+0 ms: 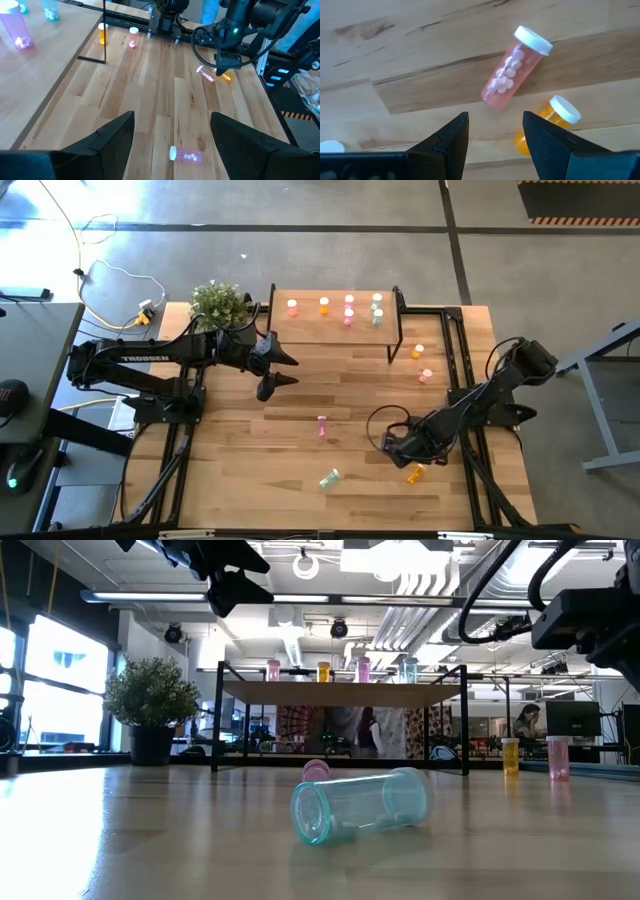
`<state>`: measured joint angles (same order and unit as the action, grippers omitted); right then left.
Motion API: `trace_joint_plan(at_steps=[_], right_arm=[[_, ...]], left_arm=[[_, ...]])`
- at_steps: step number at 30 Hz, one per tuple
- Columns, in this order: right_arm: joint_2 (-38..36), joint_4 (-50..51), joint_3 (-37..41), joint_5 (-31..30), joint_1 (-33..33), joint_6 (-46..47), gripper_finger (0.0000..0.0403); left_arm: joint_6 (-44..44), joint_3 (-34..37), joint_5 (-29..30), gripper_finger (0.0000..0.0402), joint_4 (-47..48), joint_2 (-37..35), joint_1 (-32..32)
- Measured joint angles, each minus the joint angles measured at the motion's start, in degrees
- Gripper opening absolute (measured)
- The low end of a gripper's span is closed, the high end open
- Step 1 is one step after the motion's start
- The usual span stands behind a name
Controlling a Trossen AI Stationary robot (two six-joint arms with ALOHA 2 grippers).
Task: Pick and place medicine bottles onto shelf by color
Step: Put the bottom pink pill bottle on the shelf aligned with the other pink pill bottle
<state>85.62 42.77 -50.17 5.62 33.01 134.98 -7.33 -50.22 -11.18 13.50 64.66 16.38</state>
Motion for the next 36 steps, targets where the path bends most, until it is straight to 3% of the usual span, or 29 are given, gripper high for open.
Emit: trace_joint_plan(at_steps=[29, 36], right_arm=[[9.9, -1.1, -0.1, 4.5, -2.8, 1.7, 0.0178], [10.0, -1.2, -0.1, 3.9, -2.7, 1.6, 0.0128]], left_arm=[[2.6, 0.0, 0.0, 0.025, 0.0, 0.0, 0.0], [3.5, 0.0, 0.0, 0.025, 0.0, 0.0, 0.0]])
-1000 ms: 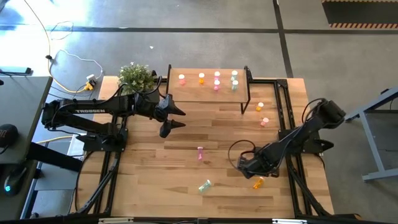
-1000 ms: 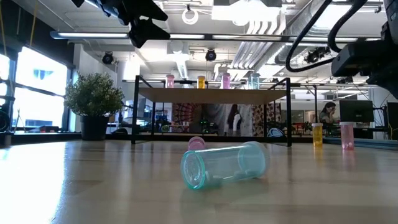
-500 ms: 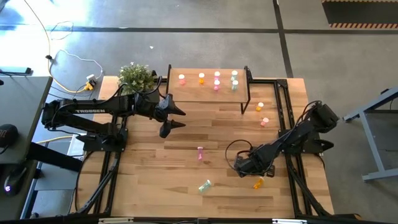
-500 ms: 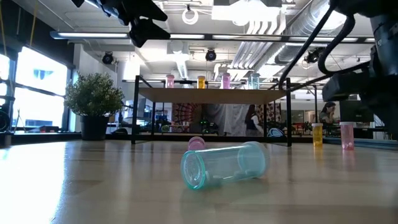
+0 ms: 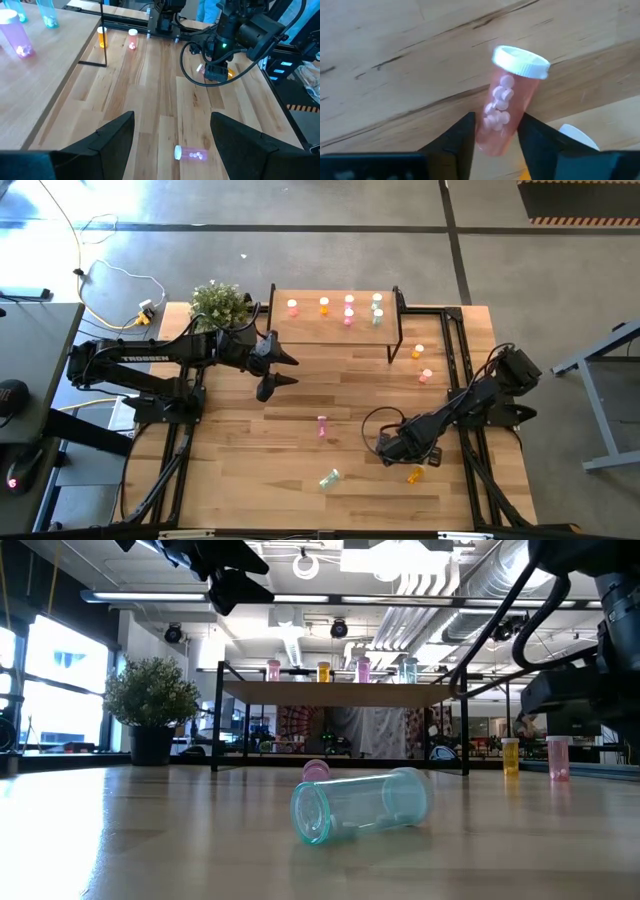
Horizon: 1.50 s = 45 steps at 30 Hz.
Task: Pick and place medicine bottles onto shelf by color
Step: Put the bottom pink pill bottle on the shelf aligned with the other pink pill bottle
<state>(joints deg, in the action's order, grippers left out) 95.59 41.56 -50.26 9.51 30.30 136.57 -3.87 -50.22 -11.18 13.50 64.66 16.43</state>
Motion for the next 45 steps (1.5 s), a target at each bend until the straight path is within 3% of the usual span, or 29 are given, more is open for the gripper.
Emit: trace_joint_plan(at_steps=[6, 11, 15, 21, 28, 37, 45], right_arm=[[0.0, 0.0, 0.0, -0.4, 0.0, -0.3, 0.0078], [-0.1, -0.7, 0.0, -1.3, 0.0, -2.2, 0.0077], [0.1, -0.7, -2.4, -6.7, -0.1, -9.2, 0.0083], [0.0, -2.9, -8.4, -17.8, -2.7, -27.0, 0.0083], [0.0, -4.5, -14.8, -21.5, -9.0, -51.5, 0.0083], [-0.1, -13.0, -21.2, -18.8, -18.0, -86.5, 0.0083], [-0.2, -20.2, -24.0, -7.4, -24.7, -107.4, 0.0083]], left_arm=[[0.0, 0.0, 0.0, 0.025, 0.0, 0.0, 0.0], [0.0, 0.0, 0.0, 0.025, 0.0, 0.0, 0.0], [-0.5, 0.0, -0.1, 0.025, 0.0, 0.0, 0.3], [-2.8, 0.0, -0.3, 0.025, 2.4, 0.0, 2.8], [-8.3, 0.0, -5.0, 0.025, 5.0, 0.0, 4.3], [-14.5, 0.0, -7.2, 0.025, 5.3, 0.0, 3.7], [-20.4, 0.0, -7.3, 0.025, 5.1, 0.0, 1.7]])
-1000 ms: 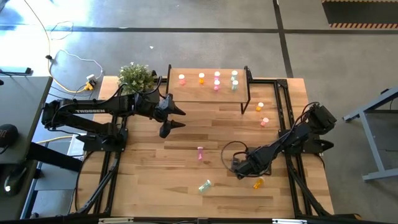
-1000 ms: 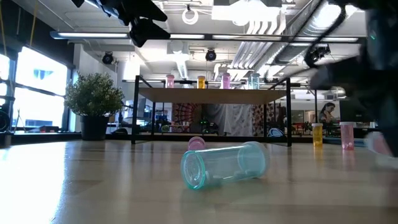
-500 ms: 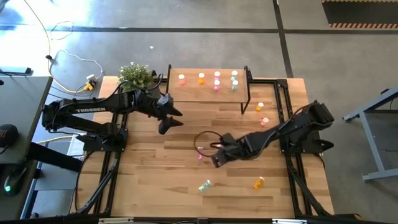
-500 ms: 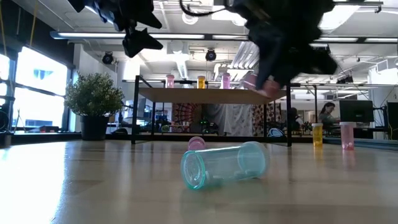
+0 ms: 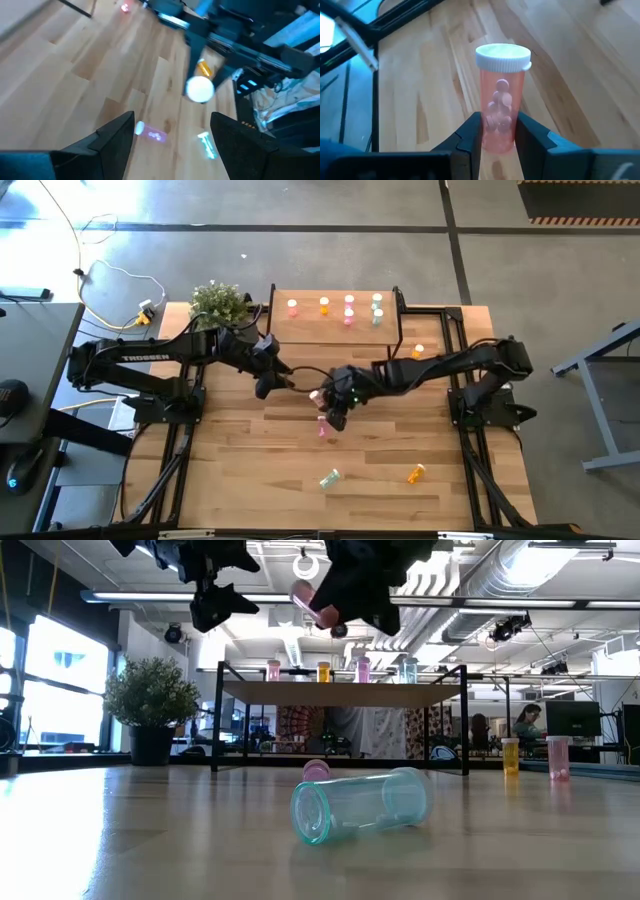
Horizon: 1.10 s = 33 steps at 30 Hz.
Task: Pick and place medicine bottles onto shelf by color
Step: Put the bottom pink pill bottle on the shelf aligned with the other pink pill bottle
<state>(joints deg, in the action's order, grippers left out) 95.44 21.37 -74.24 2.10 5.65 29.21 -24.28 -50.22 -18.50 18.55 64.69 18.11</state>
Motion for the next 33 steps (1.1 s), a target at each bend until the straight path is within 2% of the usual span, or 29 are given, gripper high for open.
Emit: trace_joint_plan(at_steps=[5, 9, 22, 33], right_arm=[[0.0, -0.7, 0.0, 5.5, -2.3, -6.8, 0.0083], [0.0, -2.6, 0.0, 7.4, -2.7, -11.1, 0.0083], [0.0, -2.8, 0.0, 8.0, -2.7, -14.2, 0.0083], [0.0, -2.6, 0.1, 8.0, -2.7, -13.7, 0.0083]], left_arm=[[-2.6, 0.0, 0.0, 0.025, -1.7, 0.0, -2.4], [-2.4, 0.0, 0.7, 0.025, -4.5, 0.6, -4.2], [0.4, 0.0, 2.7, 0.025, -15.8, 8.4, -8.0], [-1.0, 0.0, 3.1, 0.025, -16.5, 12.6, -8.1]])
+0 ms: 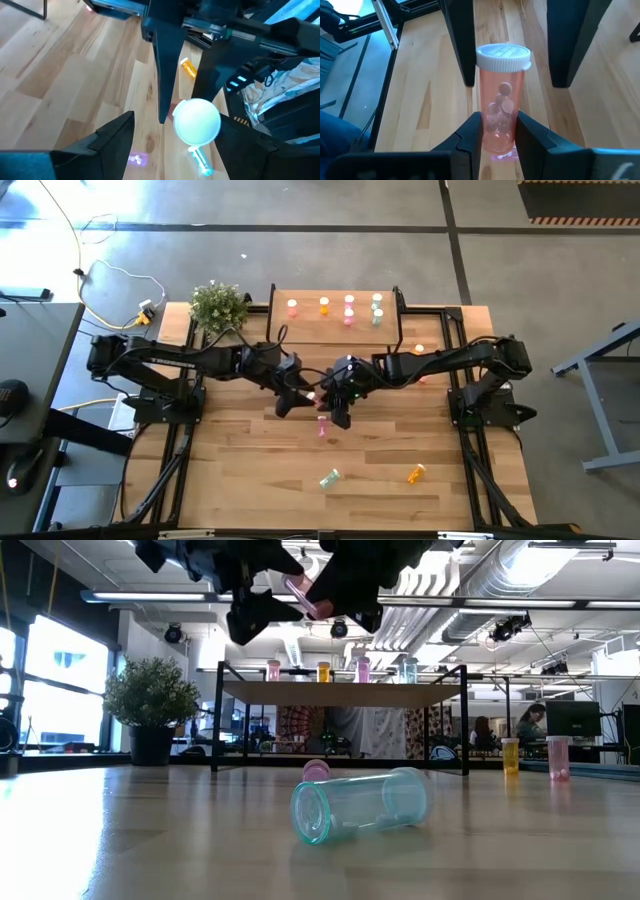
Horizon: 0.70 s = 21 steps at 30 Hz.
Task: Pick and place medicine bottles onto shelf by color
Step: Put the bottom pink pill bottle on the shelf aligned with the other pink pill bottle
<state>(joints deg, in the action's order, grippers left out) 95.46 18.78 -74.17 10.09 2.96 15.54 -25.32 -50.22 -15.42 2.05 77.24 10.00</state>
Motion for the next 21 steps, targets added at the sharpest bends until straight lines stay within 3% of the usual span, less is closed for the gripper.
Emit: trace_joint_plan(at_steps=[5, 21], right_arm=[[0.0, 0.3, 0.0, 0.0, -0.3, 0.6, 0.0083], [0.0, 0.5, 0.0, 0.5, -1.1, 1.0, 0.0083]], left_arm=[[0.0, 0.0, 0.6, 0.0237, -0.5, 0.3, 0.0], [2.0, 0.0, 0.0, 0.0125, -2.4, 0.3, 0.0]])
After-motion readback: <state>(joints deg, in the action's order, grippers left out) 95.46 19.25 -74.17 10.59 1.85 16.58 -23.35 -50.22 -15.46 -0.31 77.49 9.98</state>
